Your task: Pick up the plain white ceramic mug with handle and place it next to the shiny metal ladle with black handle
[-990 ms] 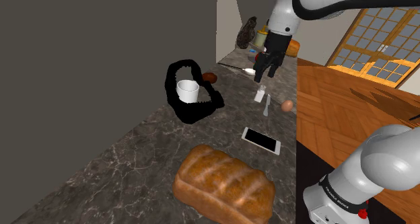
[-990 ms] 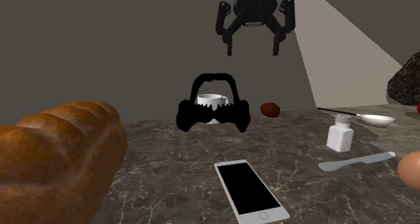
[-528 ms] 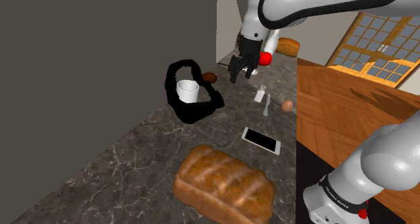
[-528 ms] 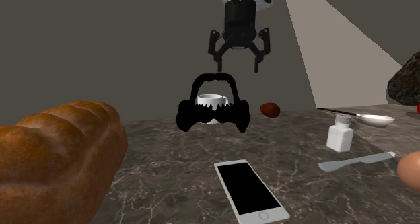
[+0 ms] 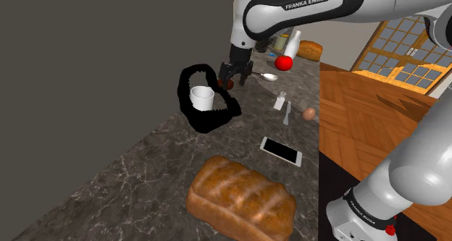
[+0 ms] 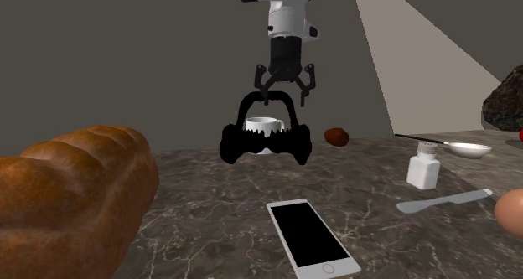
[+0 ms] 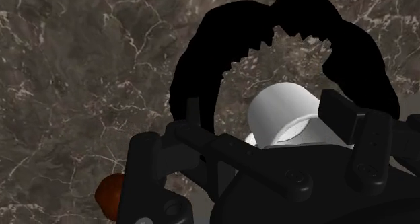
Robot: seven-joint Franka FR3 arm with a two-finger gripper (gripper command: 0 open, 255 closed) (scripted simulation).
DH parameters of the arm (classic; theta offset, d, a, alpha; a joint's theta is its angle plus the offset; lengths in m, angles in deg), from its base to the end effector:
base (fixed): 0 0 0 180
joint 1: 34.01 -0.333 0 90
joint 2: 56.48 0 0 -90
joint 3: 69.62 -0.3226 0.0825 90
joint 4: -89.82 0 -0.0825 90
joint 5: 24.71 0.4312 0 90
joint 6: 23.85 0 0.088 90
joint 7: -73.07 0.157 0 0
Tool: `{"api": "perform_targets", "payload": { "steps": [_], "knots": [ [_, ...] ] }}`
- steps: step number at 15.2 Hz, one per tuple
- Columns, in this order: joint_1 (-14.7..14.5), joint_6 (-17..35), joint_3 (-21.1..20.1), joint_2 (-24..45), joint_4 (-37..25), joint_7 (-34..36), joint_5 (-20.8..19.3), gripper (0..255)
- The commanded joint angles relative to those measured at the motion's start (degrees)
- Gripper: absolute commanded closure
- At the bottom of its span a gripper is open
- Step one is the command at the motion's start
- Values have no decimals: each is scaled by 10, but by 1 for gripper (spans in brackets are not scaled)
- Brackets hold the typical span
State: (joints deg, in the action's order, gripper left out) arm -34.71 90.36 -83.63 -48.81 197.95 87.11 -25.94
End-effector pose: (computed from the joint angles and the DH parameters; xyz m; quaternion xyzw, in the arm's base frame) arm 0.6129 0.1559 0.3713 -0.9999 -0.0095 0.0131 0.0033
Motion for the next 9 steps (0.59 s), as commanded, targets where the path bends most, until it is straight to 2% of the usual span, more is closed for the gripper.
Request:
{"api": "perform_targets", "payload": {
  "steps": [1,7,9],
  "knots": [
    [-6,6,-1,46,-41,13,-12,0],
    [-31,-2,4,179,-187,42,-44,0],
    [-32,11,5,184,-178,43,-45,0]
  ]
}}
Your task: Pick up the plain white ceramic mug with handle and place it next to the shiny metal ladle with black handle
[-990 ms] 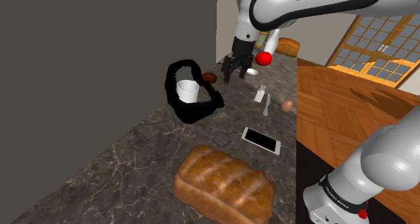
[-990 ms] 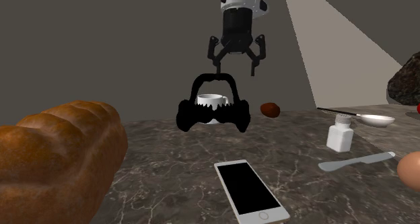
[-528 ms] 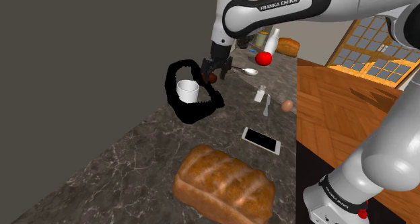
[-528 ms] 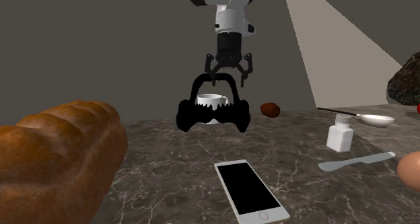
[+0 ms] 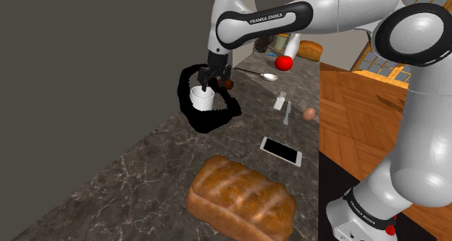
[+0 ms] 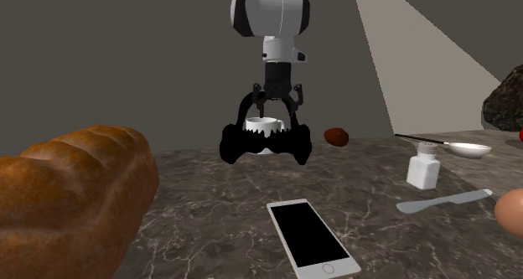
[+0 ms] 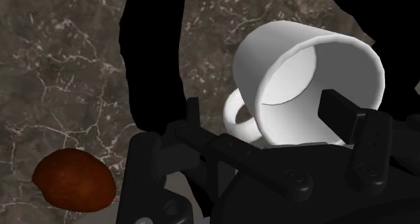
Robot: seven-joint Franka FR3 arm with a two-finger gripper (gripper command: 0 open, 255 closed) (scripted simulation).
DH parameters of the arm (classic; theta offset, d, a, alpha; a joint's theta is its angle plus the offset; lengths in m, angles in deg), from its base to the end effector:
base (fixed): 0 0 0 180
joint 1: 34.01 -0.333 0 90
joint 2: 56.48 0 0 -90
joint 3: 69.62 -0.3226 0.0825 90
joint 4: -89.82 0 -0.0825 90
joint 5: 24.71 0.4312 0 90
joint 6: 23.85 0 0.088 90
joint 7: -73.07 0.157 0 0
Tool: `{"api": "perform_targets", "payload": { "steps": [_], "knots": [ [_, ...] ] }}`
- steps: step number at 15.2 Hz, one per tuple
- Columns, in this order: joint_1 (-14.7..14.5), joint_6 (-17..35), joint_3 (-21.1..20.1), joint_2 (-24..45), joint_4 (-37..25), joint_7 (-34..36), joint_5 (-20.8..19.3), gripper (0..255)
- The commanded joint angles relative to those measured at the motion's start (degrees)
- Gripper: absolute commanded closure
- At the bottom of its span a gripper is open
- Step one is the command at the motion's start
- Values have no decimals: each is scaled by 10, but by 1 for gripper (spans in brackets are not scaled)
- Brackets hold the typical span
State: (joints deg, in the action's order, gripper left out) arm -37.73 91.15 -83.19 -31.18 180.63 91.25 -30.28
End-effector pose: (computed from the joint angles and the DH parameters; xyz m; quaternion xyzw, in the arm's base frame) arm 0.6958 0.1904 0.3223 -1.0000 -0.0022 0.0049 0.0050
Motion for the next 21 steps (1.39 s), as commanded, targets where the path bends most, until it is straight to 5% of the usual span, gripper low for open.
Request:
{"api": "perform_targets", "payload": {
  "steps": [1,13,14,21],
  "knots": [
    [-2,10,1,10,-1,2,-3,0],
    [-2,39,2,23,16,5,-6,0],
    [-3,38,2,24,15,5,-7,255],
    [-3,38,2,24,14,5,-7,255]
  ]
}}
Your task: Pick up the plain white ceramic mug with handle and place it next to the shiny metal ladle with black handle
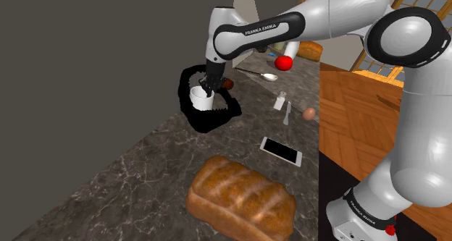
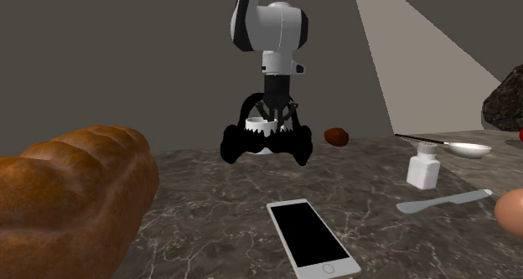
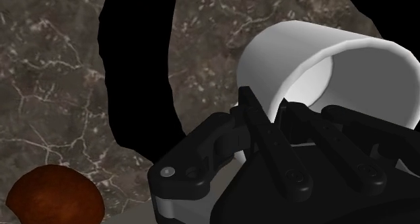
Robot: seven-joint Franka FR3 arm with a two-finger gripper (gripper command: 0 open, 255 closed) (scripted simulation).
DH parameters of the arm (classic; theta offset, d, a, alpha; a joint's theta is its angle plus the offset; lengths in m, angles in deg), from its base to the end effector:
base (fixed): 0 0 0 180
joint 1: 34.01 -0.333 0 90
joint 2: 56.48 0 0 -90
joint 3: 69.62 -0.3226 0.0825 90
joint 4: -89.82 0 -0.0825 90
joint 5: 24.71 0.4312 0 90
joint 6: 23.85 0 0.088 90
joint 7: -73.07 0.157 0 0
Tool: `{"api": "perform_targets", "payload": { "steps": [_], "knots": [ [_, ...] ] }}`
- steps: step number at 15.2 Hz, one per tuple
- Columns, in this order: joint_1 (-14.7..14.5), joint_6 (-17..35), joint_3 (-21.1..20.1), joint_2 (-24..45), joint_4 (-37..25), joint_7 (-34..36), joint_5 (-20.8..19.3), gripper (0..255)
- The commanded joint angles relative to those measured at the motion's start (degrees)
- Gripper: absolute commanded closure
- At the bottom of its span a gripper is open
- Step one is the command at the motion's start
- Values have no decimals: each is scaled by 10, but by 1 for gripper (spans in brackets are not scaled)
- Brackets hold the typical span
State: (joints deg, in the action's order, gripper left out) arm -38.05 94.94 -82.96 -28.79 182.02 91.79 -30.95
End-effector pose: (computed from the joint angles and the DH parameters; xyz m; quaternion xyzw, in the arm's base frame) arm 0.6975 0.1931 0.2860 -1.0000 -0.0020 0.0043 0.0050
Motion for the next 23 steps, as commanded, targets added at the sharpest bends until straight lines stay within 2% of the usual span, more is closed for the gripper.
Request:
{"api": "perform_targets", "payload": {
  "steps": [1,11,23],
  "knots": [
    [0,0,0,0,0,0,0,255],
    [2,-57,-3,-24,-33,-5,7,255],
    [0,-141,-6,-41,-102,-8,12,255]
  ]
}}
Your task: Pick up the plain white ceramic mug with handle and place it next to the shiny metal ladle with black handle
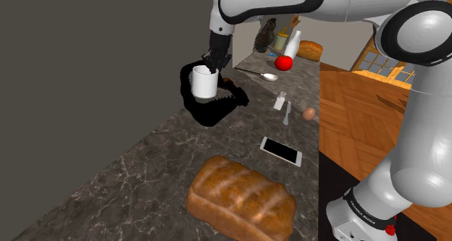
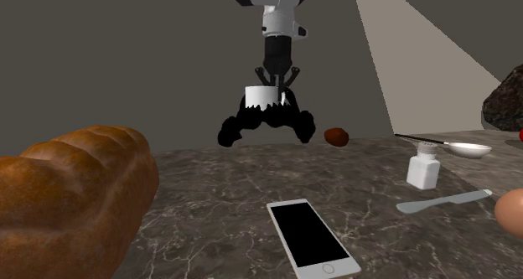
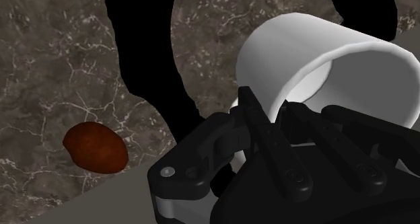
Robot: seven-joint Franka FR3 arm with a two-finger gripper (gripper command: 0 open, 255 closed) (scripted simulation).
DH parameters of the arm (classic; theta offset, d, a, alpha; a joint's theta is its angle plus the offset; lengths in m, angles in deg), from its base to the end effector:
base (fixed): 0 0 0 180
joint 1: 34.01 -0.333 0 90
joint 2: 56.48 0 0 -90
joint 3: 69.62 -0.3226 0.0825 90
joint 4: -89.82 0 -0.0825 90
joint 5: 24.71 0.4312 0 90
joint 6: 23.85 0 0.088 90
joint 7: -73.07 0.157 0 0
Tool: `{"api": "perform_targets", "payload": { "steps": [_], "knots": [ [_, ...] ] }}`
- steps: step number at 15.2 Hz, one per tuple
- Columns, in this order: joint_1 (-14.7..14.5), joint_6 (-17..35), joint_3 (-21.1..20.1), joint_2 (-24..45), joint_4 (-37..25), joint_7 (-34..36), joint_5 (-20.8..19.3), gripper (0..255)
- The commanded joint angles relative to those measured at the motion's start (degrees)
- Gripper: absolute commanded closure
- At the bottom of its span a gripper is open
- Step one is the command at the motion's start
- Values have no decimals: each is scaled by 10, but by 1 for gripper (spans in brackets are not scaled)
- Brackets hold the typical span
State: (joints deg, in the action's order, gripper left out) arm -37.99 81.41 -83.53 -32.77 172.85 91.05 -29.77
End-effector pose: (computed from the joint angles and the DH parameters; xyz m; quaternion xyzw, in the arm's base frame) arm 0.6996 0.1922 0.3977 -1.0000 -0.0016 0.0083 0.0036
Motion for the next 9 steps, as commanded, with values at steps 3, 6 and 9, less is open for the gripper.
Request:
{"api": "perform_targets", "payload": {
  "steps": [3,6,9],
  "knots": [
    [-1,-29,-1,-2,-31,-1,1,255],
    [-3,-52,-1,-2,-55,-2,1,255],
    [-4,-76,-2,0,-81,-2,1,255]
  ]
}}
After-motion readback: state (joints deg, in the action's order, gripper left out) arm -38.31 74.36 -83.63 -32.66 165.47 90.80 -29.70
